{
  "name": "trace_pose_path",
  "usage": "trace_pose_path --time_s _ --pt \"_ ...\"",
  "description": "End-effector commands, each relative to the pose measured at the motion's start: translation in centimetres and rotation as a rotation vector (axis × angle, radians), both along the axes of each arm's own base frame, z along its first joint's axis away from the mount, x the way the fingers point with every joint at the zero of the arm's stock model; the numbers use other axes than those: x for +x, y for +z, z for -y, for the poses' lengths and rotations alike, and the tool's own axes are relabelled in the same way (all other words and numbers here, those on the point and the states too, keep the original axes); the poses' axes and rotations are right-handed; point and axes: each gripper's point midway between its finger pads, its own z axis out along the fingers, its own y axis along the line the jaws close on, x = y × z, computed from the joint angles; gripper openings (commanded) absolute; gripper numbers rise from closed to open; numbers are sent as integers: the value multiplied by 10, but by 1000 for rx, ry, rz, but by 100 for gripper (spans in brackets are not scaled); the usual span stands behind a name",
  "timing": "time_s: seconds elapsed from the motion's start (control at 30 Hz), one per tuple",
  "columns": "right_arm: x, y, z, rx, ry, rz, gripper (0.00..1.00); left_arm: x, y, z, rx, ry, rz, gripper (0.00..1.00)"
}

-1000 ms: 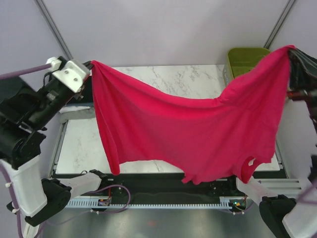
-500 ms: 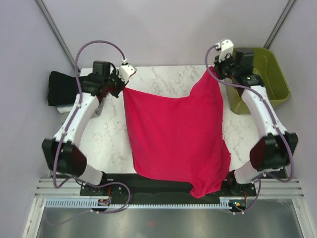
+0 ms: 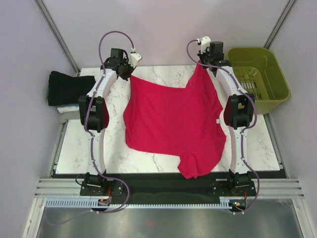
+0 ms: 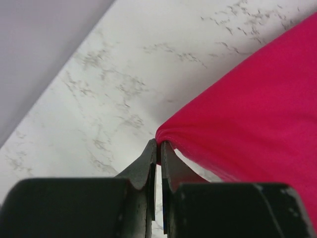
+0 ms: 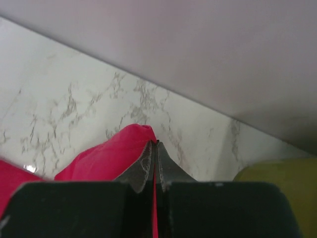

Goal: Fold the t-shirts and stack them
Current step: Flatten the tshirt out

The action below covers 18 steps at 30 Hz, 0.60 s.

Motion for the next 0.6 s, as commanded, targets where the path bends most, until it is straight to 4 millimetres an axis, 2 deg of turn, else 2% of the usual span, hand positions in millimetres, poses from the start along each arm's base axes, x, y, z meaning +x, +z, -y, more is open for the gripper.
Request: trace_pose_path --time_s 0.0,0.07,0.13,0.17,0.2,0.23,0.27,0.3,0.33,0.37,0.4,0.43,0.47,0.5,0.53,0.57 --pt "27 59 -12 -2 -30 185 0 31 54 2 -68 38 163 2" --pt "33 55 -8 -10 -57 203 0 33 51 -2 -54 66 163 2" --pt "32 64 -3 18 -86 211 0 30 69 -8 -60 103 184 2" --pt "29 74 -4 35 -90 220 0 26 85 -9 -76 117 203 2" --pt "20 107 0 54 -99 262 0 16 116 -10 -99 122 243 2" --pt "13 112 2 63 -109 256 0 9 136 -6 -127 113 266 2" --pt "-1 151 4 88 -114 306 0 3 151 -7 -140 110 288 2" --pt "-10 167 4 98 -114 322 0 -8 180 -5 -160 105 330 2" --pt "-19 170 5 103 -114 304 0 -15 191 -1 -170 92 338 2" --pt "-38 204 5 132 -115 341 0 -24 200 -1 -170 83 329 2" --pt "-49 214 1 142 -99 342 0 -36 213 0 -167 70 330 2" --pt "-62 206 -4 139 -85 297 0 -45 217 3 -176 51 310 2" --pt "-84 236 -4 152 -77 337 0 -60 216 3 -178 42 263 2" --pt "-96 245 -5 160 -72 340 0 -69 220 4 -185 33 255 2" --pt "-107 237 -5 164 -74 311 0 -89 245 6 -210 15 292 2" --pt "-132 270 -2 183 -73 364 0 -100 240 7 -222 9 269 2"
